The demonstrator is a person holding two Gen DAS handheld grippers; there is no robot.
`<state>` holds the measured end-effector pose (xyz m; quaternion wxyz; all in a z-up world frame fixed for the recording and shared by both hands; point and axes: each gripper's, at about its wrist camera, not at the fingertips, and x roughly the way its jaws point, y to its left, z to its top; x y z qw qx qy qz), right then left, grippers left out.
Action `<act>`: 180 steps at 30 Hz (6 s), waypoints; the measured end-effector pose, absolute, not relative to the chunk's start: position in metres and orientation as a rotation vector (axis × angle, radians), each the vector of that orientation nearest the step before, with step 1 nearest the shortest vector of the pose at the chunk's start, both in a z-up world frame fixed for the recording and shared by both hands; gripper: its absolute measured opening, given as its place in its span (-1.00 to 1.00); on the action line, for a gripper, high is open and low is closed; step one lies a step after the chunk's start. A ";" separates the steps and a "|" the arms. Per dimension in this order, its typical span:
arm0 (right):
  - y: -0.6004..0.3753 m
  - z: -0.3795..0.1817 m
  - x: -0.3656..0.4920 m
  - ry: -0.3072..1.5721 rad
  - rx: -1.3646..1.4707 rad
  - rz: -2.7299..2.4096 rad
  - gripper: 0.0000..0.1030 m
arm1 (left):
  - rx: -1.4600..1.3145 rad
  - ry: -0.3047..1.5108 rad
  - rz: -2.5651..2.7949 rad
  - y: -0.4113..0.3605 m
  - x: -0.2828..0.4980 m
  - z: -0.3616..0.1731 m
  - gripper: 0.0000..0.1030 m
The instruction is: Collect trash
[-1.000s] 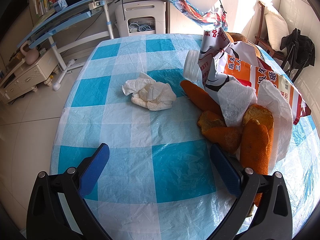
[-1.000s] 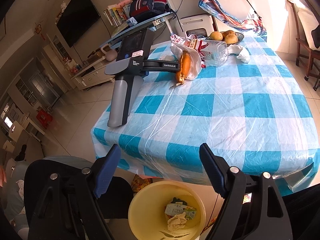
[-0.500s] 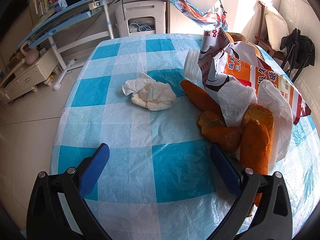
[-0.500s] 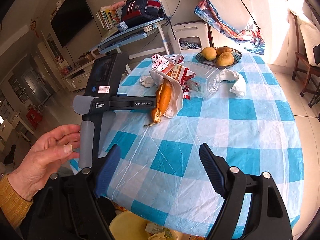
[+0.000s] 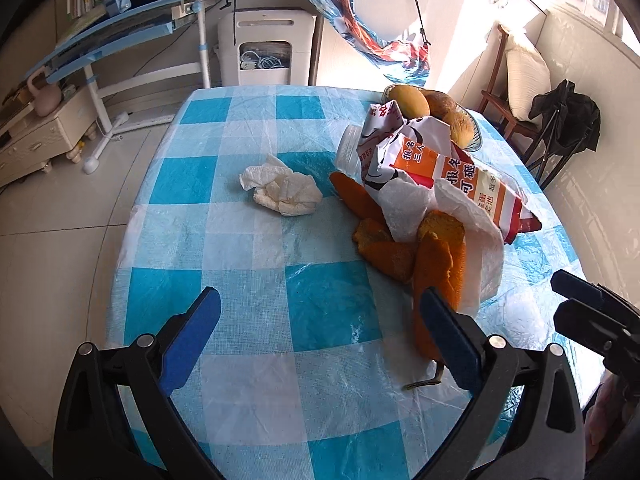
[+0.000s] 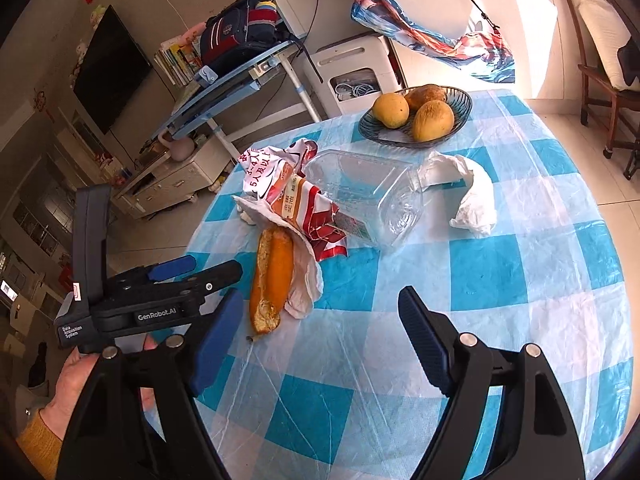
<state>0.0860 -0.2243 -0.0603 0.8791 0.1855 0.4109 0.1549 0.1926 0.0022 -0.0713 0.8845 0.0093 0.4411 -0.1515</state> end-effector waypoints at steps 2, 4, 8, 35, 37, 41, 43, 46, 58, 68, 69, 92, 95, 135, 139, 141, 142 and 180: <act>-0.234 -0.060 0.087 0.847 0.423 0.304 0.50 | 0.038 0.868 -0.401 -0.010 0.175 -0.061 0.88; -0.242 -0.059 0.086 0.837 0.446 0.286 0.50 | 0.053 0.863 -0.463 -0.027 0.166 -0.063 0.88; -0.254 -0.060 0.082 0.829 0.496 0.269 0.50 | 0.052 0.882 -0.517 -0.055 0.168 -0.077 0.79; -0.179 -0.086 0.127 0.915 0.323 0.390 -0.28 | -0.296 0.861 -0.465 0.043 0.177 -0.047 -0.79; -0.177 -0.088 0.127 0.926 0.307 0.391 -0.59 | -0.280 0.936 -0.541 0.034 0.181 -0.056 -0.77; -0.182 -0.085 0.118 0.917 0.296 0.388 -0.87 | -0.149 1.034 -0.584 0.006 0.173 -0.083 -0.25; -0.186 -0.083 0.115 0.909 0.302 0.382 -0.91 | -0.083 1.015 -0.572 -0.003 0.169 -0.086 0.01; -0.192 -0.076 0.106 0.894 0.308 0.383 -0.93 | -0.051 1.027 -0.558 -0.009 0.171 -0.094 0.16; -0.194 -0.078 0.114 0.878 0.324 0.344 0.06 | -0.098 1.001 -0.573 0.003 0.172 -0.086 -0.59; -0.179 -0.078 0.119 0.854 0.272 0.395 -0.96 | -0.279 0.927 -0.494 0.043 0.183 -0.063 -0.59; -0.179 -0.072 0.114 0.836 0.267 0.407 -0.96 | -0.284 0.919 -0.490 0.044 0.182 -0.061 -0.59; -0.121 -0.093 -0.104 1.133 -0.081 0.700 -0.95 | -0.227 0.875 -0.491 0.049 0.038 -0.044 -0.59; -0.124 -0.107 -0.108 1.206 -0.098 0.655 -0.64 | -0.221 0.903 -0.491 0.048 0.016 -0.052 -0.59; -0.198 -0.046 -0.121 0.748 0.197 0.363 0.63 | -0.093 0.811 -0.104 0.058 -0.070 -0.052 0.86; -0.196 -0.047 -0.121 0.748 0.186 0.364 0.64 | -0.100 0.809 -0.090 0.060 -0.070 -0.052 0.86; -0.196 -0.047 -0.120 0.748 0.188 0.363 0.64 | -0.107 0.812 -0.087 0.061 -0.069 -0.052 0.86; -0.196 -0.047 -0.120 0.748 0.189 0.363 0.64 | -0.111 0.813 -0.091 0.062 -0.069 -0.051 0.86; -0.230 -0.016 0.098 0.673 0.111 0.380 0.61 | -0.085 0.909 -0.091 0.024 0.273 -0.072 0.86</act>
